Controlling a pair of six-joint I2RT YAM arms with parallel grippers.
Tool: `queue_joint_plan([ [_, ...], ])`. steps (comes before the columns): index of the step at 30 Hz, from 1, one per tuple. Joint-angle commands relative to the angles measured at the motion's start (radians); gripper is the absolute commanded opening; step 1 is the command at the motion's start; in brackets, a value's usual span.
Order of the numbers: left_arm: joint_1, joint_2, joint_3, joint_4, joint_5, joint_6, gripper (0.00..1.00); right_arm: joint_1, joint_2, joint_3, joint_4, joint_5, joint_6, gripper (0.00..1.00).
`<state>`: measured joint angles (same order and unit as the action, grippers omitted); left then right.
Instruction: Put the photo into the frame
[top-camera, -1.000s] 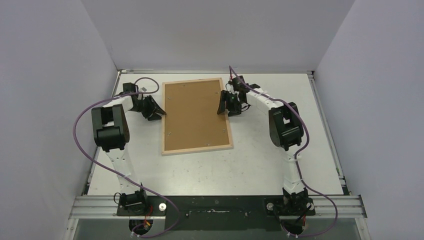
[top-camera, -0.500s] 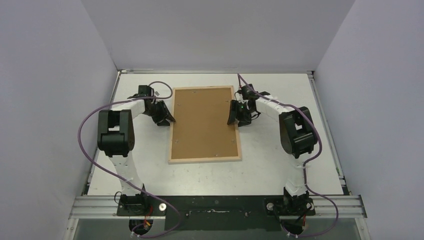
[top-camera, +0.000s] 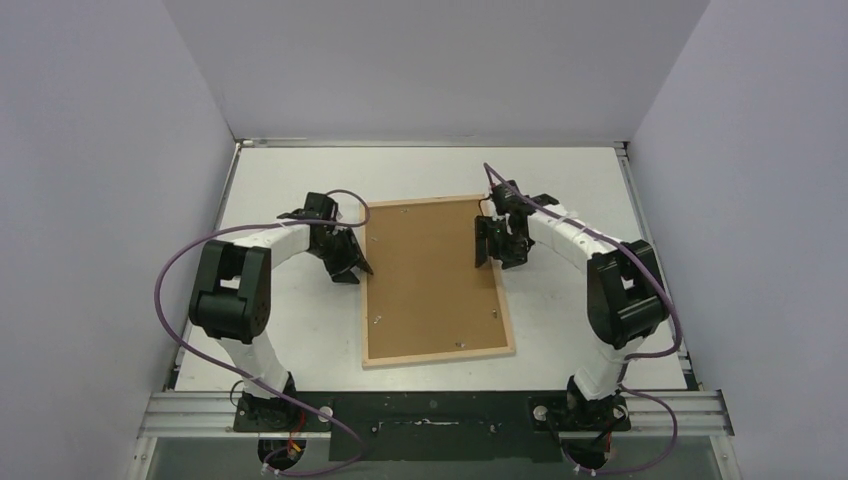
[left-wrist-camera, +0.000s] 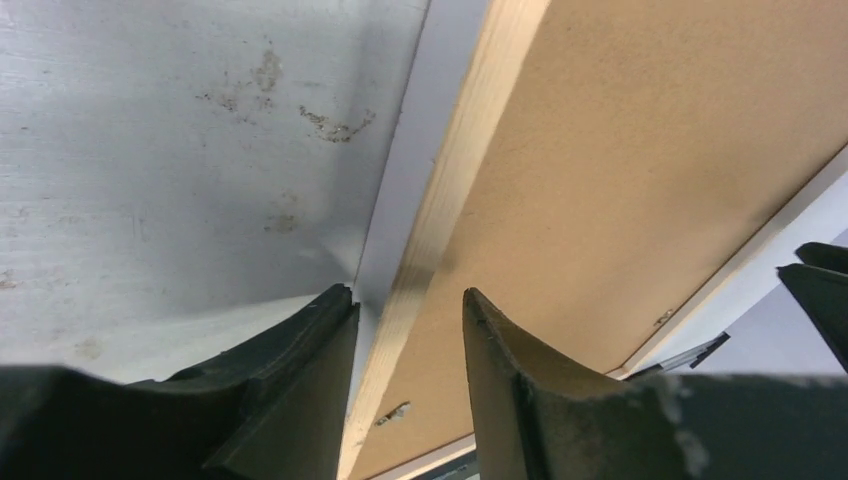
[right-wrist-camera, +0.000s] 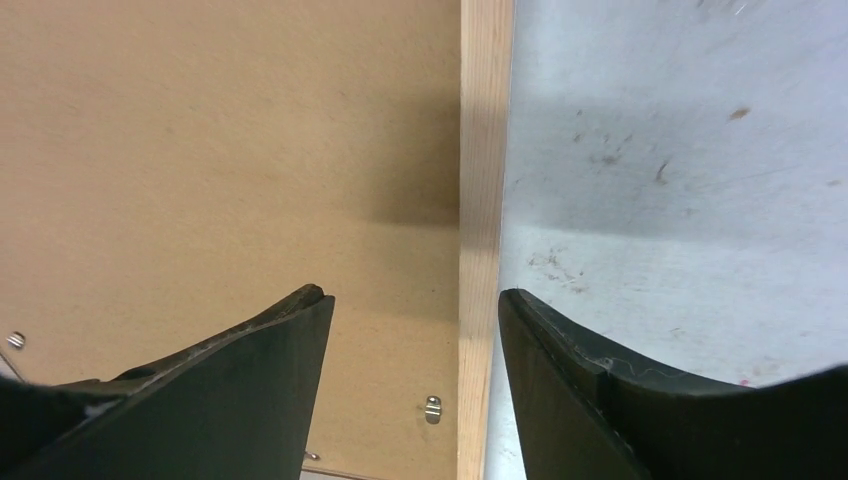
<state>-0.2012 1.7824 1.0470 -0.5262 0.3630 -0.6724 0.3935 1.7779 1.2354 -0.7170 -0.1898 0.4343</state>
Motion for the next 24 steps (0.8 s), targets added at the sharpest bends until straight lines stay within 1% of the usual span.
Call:
queue_joint_plan([
  [1, 0.016, -0.028, 0.117, -0.036, -0.002, 0.027, 0.43, 0.009, -0.086, 0.107, 0.010, 0.121, -0.015, 0.64],
  [3, 0.025, -0.022, 0.149, -0.052, -0.004, 0.049, 0.45, 0.013, -0.082, 0.149, 0.027, 0.121, -0.016, 0.64],
  [5, 0.040, -0.022, 0.164, -0.051, 0.000, 0.061, 0.47, 0.021, -0.052, 0.192, 0.049, 0.080, -0.011, 0.64],
  [7, 0.062, -0.022, 0.169, -0.037, 0.017, 0.069, 0.47, 0.036, -0.005, 0.239, 0.087, 0.017, 0.016, 0.60],
  [13, 0.110, 0.004, 0.160, 0.050, 0.076, 0.068, 0.46, 0.131, 0.169, 0.353, 0.254, -0.109, 0.173, 0.41],
  [15, 0.118, 0.031, 0.172, 0.067, 0.090, 0.076, 0.45, 0.156, 0.237, 0.400, 0.304, -0.150, 0.226, 0.38],
  [19, 0.143, 0.092, 0.196, 0.098, 0.146, 0.086, 0.41, 0.187, 0.340, 0.444, 0.454, -0.191, 0.357, 0.36],
  [24, 0.149, 0.134, 0.203, 0.150, 0.226, 0.086, 0.37, 0.204, 0.440, 0.536, 0.508, -0.252, 0.406, 0.36],
])
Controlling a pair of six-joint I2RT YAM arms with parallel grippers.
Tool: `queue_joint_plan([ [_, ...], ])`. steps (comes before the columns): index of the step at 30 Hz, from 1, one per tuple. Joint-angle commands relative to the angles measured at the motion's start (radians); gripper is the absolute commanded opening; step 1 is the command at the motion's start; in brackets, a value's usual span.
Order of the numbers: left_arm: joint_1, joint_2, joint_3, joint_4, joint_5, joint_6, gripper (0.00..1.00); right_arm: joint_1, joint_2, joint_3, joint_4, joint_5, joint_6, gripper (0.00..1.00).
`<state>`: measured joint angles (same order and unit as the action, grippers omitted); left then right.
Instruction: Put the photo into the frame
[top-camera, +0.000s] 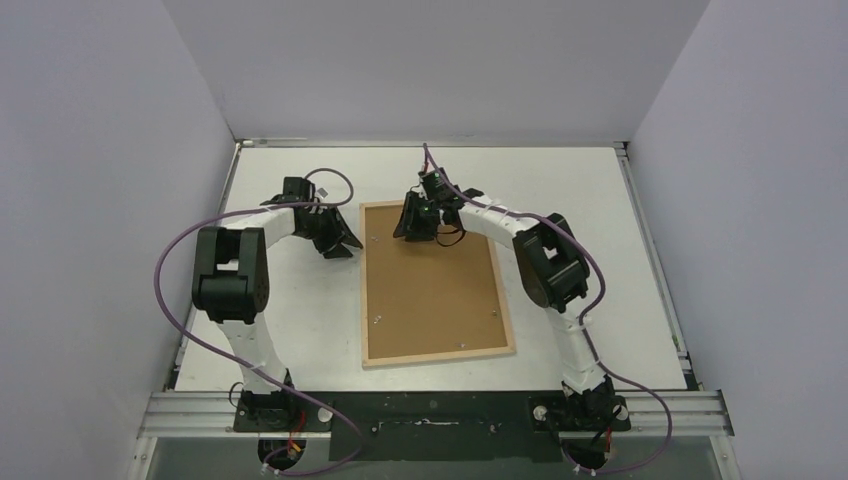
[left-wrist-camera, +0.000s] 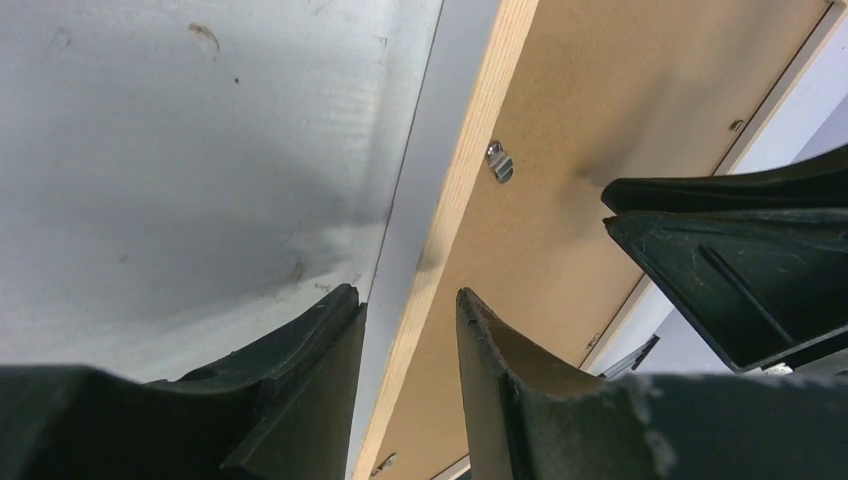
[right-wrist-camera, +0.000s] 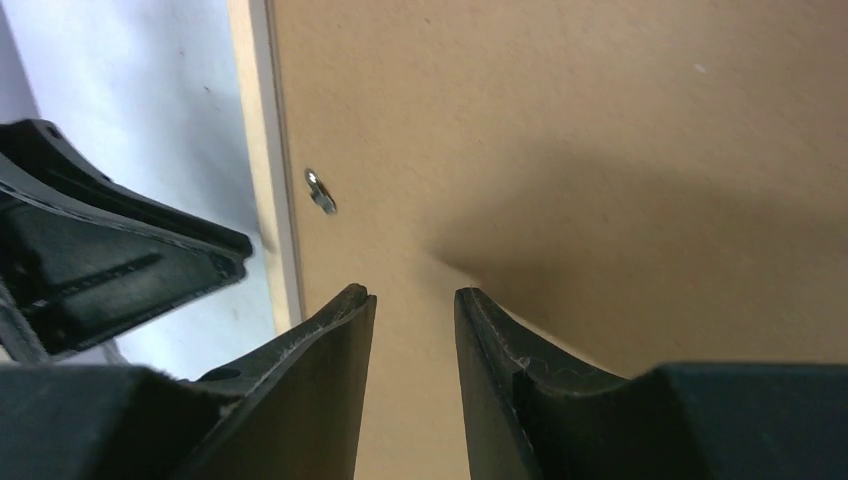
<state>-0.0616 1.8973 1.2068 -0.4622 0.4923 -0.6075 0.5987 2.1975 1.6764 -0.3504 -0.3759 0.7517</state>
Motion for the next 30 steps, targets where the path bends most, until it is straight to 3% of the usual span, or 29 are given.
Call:
queue_joint_plan([
  [1, 0.010, 0.022, 0.047, 0.089, 0.105, 0.019, 0.37, 0.003, 0.045, 0.112, 0.148, -0.079, 0.099, 0.36],
  [10, 0.004, 0.045, 0.057, 0.070, 0.100, 0.063, 0.33, 0.041, 0.142, 0.134, 0.286, -0.083, 0.193, 0.30],
  [30, -0.009, 0.096, 0.074, 0.011, 0.067, 0.085, 0.28, 0.085, 0.179, 0.133, 0.250, -0.078, 0.128, 0.25],
])
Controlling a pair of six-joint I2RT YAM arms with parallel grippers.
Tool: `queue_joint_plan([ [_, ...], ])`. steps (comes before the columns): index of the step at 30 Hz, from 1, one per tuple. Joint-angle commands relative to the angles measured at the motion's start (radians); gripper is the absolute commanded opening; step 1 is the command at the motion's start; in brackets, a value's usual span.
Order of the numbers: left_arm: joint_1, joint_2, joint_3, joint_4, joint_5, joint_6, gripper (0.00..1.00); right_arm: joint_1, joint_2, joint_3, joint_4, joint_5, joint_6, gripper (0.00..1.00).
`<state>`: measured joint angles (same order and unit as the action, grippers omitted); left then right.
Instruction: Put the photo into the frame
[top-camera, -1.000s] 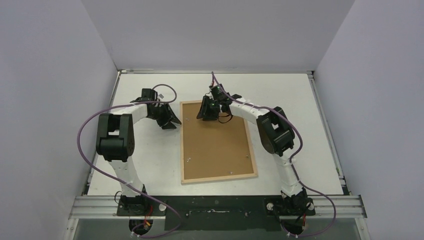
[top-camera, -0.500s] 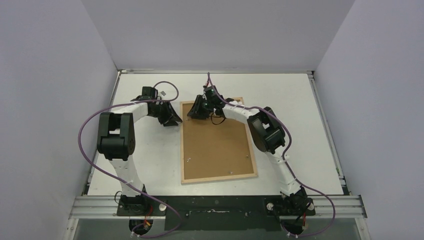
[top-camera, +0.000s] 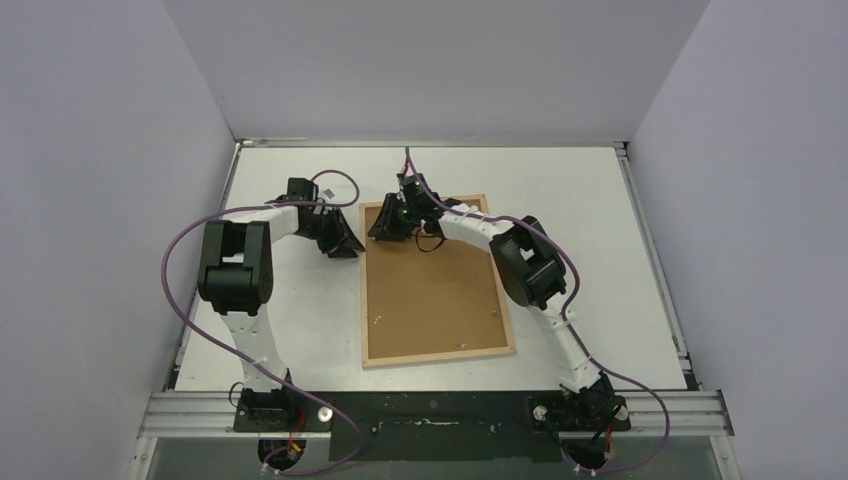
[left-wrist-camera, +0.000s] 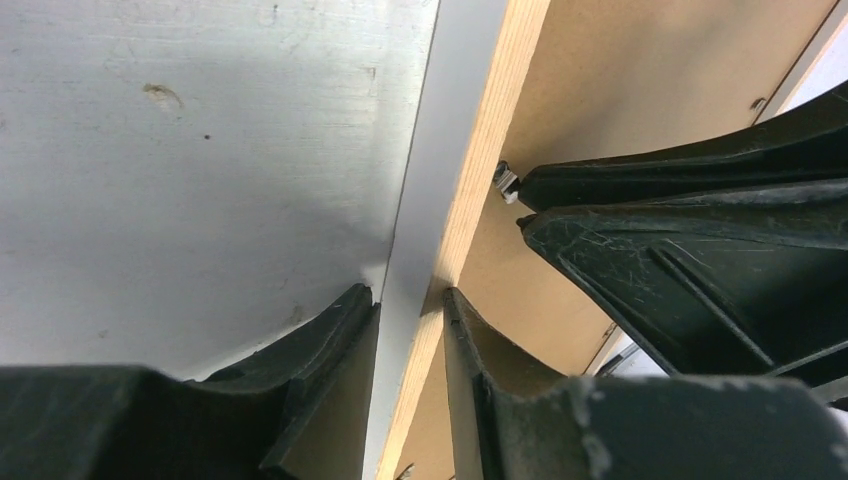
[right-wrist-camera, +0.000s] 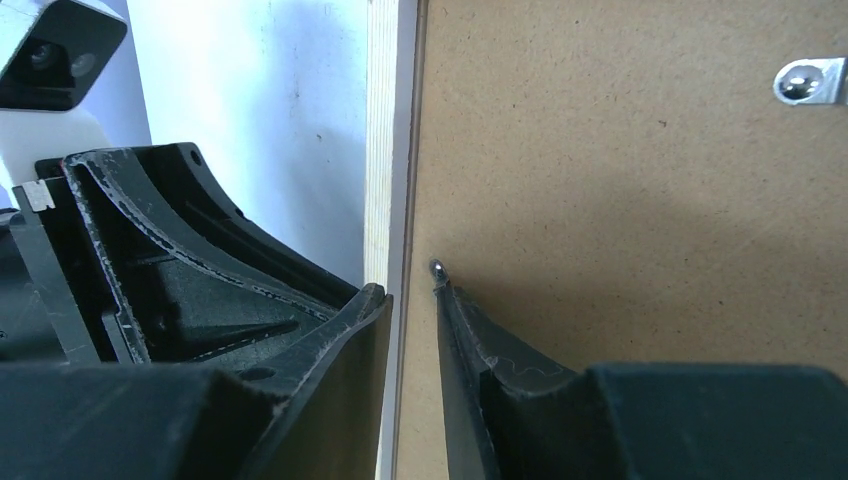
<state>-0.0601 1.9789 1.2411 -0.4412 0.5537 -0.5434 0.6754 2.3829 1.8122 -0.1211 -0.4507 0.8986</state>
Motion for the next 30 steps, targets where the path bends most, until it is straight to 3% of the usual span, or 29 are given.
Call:
queue_joint_plan([
  [1, -0.010, 0.015, 0.038, -0.008, 0.004, 0.020, 0.28, 0.010, -0.006, -0.004, 0.022, -0.008, -0.019, 0.25],
  [9, -0.012, 0.020, 0.043, -0.009, -0.001, 0.014, 0.24, 0.012, 0.003, -0.005, 0.027, -0.035, -0.024, 0.26],
  [15, -0.014, 0.030, 0.048, -0.010, 0.001, 0.010, 0.14, 0.013, 0.011, -0.011, 0.044, -0.042, -0.028, 0.22],
  [30, -0.014, 0.035, 0.054, -0.039, -0.010, 0.015, 0.13, 0.001, -0.080, -0.043, 0.107, 0.085, -0.095, 0.22],
])
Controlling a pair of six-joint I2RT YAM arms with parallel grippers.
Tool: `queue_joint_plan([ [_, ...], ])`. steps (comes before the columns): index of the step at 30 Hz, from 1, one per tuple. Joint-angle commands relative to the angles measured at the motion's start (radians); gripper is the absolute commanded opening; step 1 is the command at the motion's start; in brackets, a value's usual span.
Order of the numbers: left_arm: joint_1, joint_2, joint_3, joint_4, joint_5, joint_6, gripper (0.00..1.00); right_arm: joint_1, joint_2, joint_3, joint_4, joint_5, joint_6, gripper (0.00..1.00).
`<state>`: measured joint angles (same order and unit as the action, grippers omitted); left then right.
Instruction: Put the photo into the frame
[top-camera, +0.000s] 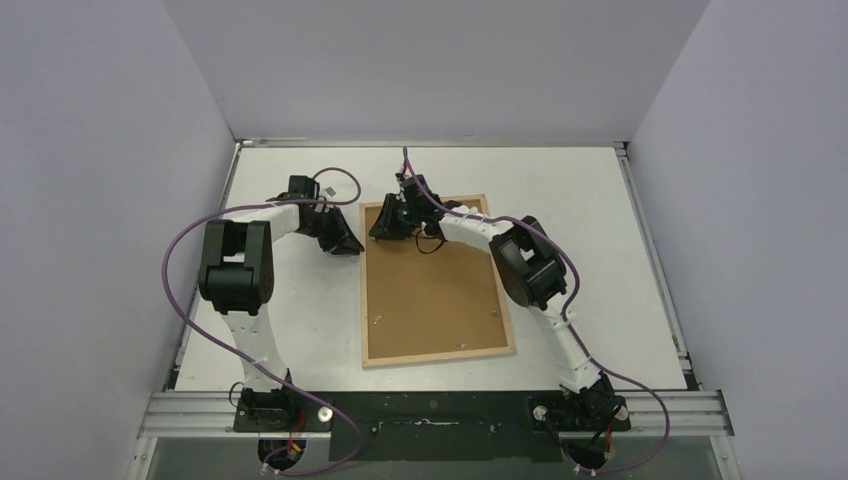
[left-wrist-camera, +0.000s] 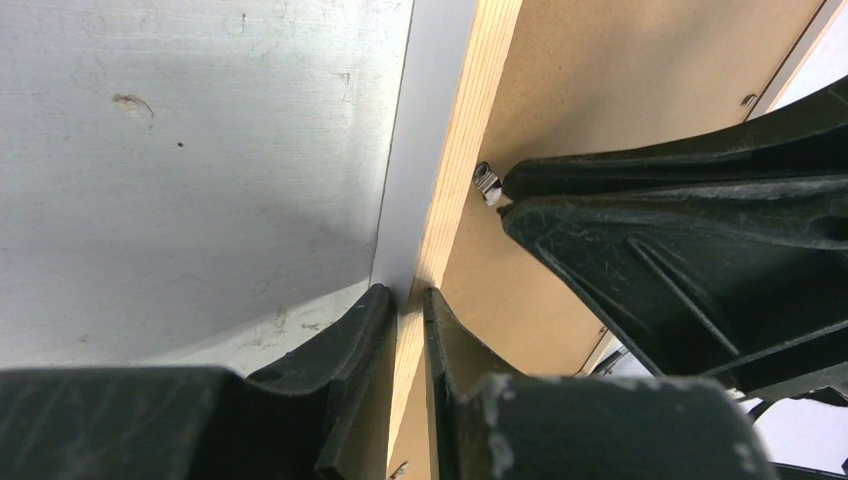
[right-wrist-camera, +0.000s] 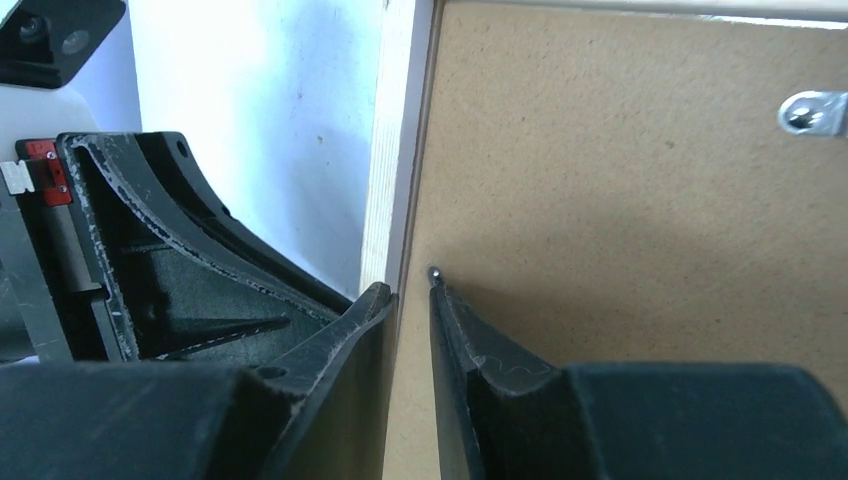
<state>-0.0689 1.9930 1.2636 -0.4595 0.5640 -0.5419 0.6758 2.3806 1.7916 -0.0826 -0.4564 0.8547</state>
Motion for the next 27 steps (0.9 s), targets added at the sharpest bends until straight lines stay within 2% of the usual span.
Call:
queue_joint_plan([
  [1, -0.005, 0.021, 0.032, -0.021, -0.019, 0.014, 0.13, 0.001, -0.079, -0.021, 0.066, 0.100, -0.058, 0.22],
  [14, -0.005, 0.027, 0.034, -0.023, -0.009, 0.011, 0.13, 0.012, -0.028, 0.015, -0.026, 0.063, -0.092, 0.25],
  [27, -0.006, 0.037, 0.039, -0.021, 0.002, 0.008, 0.13, 0.029, -0.034, -0.025, 0.030, -0.005, -0.040, 0.23],
])
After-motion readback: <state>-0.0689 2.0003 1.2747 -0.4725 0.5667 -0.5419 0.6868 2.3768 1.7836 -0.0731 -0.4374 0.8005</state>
